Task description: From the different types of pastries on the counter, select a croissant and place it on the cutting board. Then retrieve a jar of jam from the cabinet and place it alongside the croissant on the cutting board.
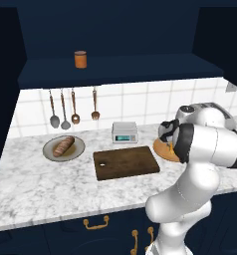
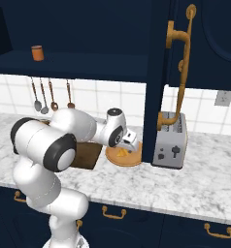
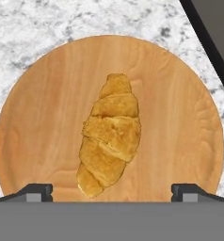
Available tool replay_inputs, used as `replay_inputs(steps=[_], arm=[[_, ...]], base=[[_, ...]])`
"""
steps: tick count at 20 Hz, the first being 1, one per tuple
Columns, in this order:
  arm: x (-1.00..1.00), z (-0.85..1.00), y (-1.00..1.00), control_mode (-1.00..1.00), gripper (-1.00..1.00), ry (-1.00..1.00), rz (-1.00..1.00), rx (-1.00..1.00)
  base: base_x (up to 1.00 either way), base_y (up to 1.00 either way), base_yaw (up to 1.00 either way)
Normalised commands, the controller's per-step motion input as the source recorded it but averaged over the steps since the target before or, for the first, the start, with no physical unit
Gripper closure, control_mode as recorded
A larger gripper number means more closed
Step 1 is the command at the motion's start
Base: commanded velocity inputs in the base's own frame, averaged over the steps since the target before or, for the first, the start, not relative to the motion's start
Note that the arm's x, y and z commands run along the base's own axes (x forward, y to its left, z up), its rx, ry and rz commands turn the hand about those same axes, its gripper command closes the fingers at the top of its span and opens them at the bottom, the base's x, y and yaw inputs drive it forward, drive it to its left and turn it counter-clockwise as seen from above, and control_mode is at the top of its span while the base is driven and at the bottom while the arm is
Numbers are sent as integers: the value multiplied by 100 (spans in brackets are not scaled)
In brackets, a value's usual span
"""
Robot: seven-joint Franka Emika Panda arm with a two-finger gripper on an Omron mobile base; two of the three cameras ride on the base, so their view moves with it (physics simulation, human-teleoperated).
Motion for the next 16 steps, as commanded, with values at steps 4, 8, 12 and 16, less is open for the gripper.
replay_inputs(steps=[4,8,12,16], arm=[[0,-7,0,-100,-100,0,0,0],[4,-21,0,-100,-100,0,0,-1],[8,-11,0,-100,-100,0,0,0],[12,-6,0,-100,-100,0,0,0]], base=[[0,0,0],[0,0,0],[0,0,0],[0,0,0]])
